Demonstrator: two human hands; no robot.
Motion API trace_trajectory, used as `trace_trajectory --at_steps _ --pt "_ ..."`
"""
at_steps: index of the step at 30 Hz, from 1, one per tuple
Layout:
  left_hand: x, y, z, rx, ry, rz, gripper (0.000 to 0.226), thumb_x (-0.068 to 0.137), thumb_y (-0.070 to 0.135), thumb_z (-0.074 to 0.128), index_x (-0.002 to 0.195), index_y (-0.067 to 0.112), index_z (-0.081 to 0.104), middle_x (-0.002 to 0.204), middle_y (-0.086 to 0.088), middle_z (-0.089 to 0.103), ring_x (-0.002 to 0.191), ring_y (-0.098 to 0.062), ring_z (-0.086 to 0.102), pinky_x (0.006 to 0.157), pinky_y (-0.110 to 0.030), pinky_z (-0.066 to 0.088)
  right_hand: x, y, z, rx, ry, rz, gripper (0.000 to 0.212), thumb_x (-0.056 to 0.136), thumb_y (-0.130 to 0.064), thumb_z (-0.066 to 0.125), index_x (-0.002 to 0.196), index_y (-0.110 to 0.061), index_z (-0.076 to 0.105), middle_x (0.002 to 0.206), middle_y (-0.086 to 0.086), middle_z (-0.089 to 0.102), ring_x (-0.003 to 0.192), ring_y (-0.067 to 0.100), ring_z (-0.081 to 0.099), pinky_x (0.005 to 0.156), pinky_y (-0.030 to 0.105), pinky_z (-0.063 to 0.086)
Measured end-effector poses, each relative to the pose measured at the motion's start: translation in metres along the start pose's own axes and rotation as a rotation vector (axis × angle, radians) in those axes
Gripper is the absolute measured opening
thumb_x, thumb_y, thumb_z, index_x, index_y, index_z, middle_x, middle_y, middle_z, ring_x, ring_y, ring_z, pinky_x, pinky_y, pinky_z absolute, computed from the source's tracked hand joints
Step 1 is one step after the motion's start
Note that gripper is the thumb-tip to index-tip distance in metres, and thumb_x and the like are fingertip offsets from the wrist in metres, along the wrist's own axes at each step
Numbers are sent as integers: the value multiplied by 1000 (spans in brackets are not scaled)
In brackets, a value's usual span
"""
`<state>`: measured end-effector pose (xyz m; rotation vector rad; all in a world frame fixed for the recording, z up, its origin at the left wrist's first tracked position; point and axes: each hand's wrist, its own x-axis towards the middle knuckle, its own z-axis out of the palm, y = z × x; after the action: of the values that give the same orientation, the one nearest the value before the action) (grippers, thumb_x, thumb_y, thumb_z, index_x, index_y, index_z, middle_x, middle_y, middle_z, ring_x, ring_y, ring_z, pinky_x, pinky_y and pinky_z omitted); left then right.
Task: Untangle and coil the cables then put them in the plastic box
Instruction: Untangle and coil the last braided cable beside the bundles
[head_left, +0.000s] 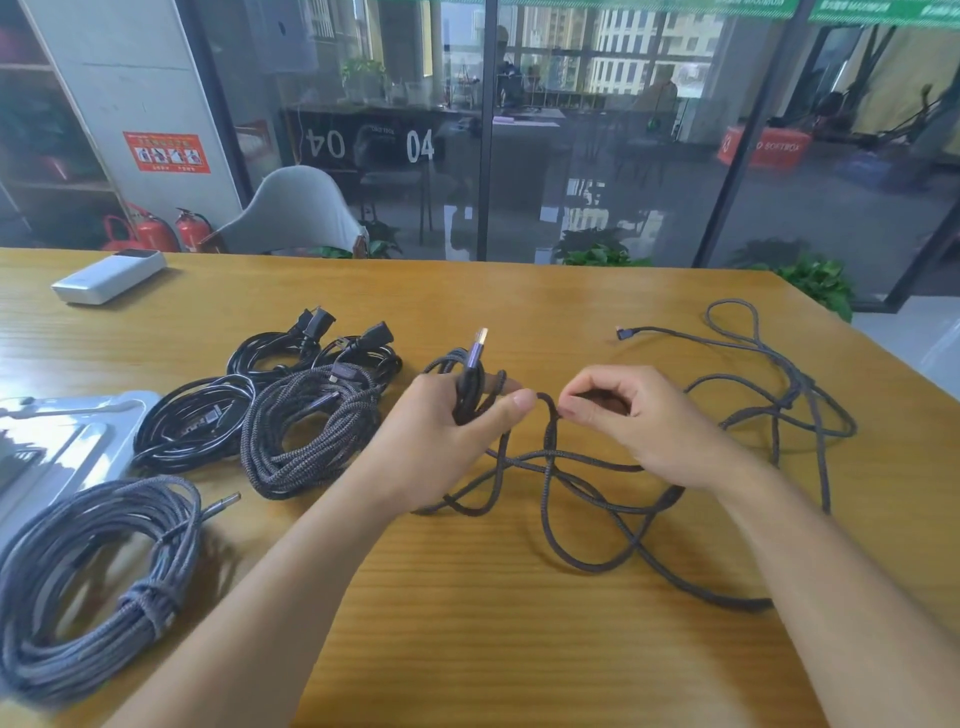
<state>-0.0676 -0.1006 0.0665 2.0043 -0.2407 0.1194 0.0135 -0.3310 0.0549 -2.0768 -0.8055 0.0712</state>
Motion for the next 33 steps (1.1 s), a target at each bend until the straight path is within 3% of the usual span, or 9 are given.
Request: trace_trajectory --at_steps 2,5,10,17,20,23,26,31,33 --pt "1 -1 0 28 9 -1 32 93 55 65 104 26 75 49 13 31 49 -11 29 50 -22 29 -1 -3 3 7 13 -14 15 97 -37 67 95 -25 76 87 -10 73 83 6 66 78 20 51" --pt "4 -7 -6 128 45 13 35 99 39 67 85 8 73 49 10 35 45 -12 30 47 -20 30 -2 -3 -3 21 26 -13 11 97 -31 69 94 -24 77 87 -11 73 83 5 65 79 19 50" --pt "8 -17 -22 188 243 -39 36 103 31 61 73 13 69 46 8 36 43 -14 29 42 -21 27 -6 2 -27 149 156 -1 13 98 -20 68 94 -16 80 91 -6 76 92 8 67 87 20 50" --pt "8 -16 -31 100 371 -106 37 104 27 61 75 5 66 41 11 32 36 -9 26 38 -15 24 -10 36 -71 474 794 148 29 80 -15 58 54 -27 66 62 -14 52 75 10 47 90 28 36" --pt "8 -16 -29 79 398 -127 38 104 26 59 74 3 63 41 12 32 36 -8 26 39 -15 25 -11 48 -83 474 1013 294 33 94 -16 58 63 -25 49 64 -12 44 65 7 41 78 26 34" --pt "8 -20 -40 -6 487 -181 38 100 26 61 66 13 52 50 3 32 45 -15 26 45 -25 27 -21 68 -99 427 1159 396 28 105 -28 54 80 -17 52 70 -14 46 61 3 39 69 21 35" --pt "8 -22 -47 -66 504 -210 34 97 26 61 65 20 49 57 -4 30 51 -18 25 51 -28 24 -27 81 -105 282 1090 432 17 108 -30 56 113 -20 68 89 -19 58 74 0 48 83 23 42" --pt "8 -21 -42 -49 430 -153 30 98 27 61 71 18 53 63 -6 30 58 -23 23 53 -31 22 -9 43 -66 133 759 260 10 105 -31 62 103 -30 71 96 -18 69 92 1 62 95 25 48" --pt "8 -21 -40 -56 387 -140 32 99 26 61 69 18 53 61 -5 28 58 -23 22 52 -30 21 -4 22 -37 101 545 176 13 102 -38 65 113 -35 71 109 -18 72 105 0 65 96 21 50"
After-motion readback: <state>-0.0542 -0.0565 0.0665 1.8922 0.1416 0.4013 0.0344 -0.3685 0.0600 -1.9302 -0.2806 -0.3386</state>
